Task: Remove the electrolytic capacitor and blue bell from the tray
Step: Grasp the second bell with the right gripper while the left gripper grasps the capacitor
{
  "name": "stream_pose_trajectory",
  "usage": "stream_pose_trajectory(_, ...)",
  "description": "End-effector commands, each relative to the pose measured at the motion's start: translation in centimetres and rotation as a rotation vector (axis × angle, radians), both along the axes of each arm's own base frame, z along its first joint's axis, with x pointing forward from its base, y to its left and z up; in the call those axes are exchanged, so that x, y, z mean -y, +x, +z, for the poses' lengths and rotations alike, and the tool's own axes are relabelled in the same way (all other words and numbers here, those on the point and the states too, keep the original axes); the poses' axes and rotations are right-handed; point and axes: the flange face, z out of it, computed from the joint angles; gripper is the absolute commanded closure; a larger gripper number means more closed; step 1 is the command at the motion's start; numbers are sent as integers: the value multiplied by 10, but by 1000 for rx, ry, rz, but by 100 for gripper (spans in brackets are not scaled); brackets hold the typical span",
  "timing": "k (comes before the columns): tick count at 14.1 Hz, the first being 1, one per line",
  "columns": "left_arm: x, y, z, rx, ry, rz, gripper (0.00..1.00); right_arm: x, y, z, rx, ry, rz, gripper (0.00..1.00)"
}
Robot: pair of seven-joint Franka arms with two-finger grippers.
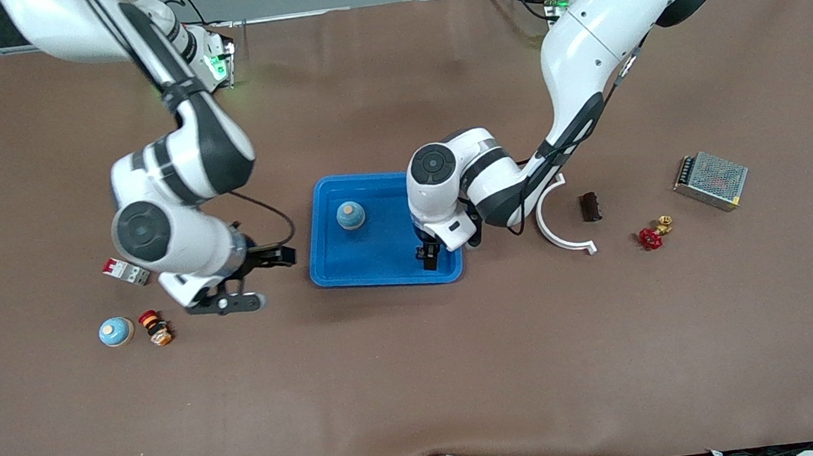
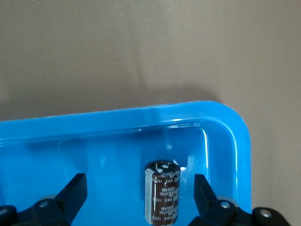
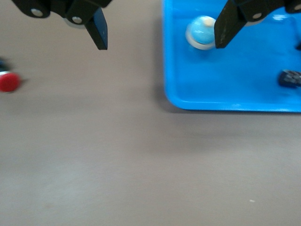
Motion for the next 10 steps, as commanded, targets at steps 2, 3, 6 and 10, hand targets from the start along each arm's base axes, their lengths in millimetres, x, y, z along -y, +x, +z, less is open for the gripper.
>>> stream_pose_trajectory(2, 7, 1, -5, -1, 3, -15, 38, -37, -40, -49, 45, 9, -72, 0)
stream_pose_trajectory(3, 11, -3, -6, -2, 4, -41, 58, -43, -51, -62, 56, 8, -61, 0)
stream_pose_trajectory(6, 12, -5, -8, -4, 6, -69, 100, -62, -78, -91, 54, -6, -22, 0)
stream_pose_trajectory(10, 10, -1, 4, 15, 10, -190, 100, -79, -93, -107, 33, -22, -9, 0)
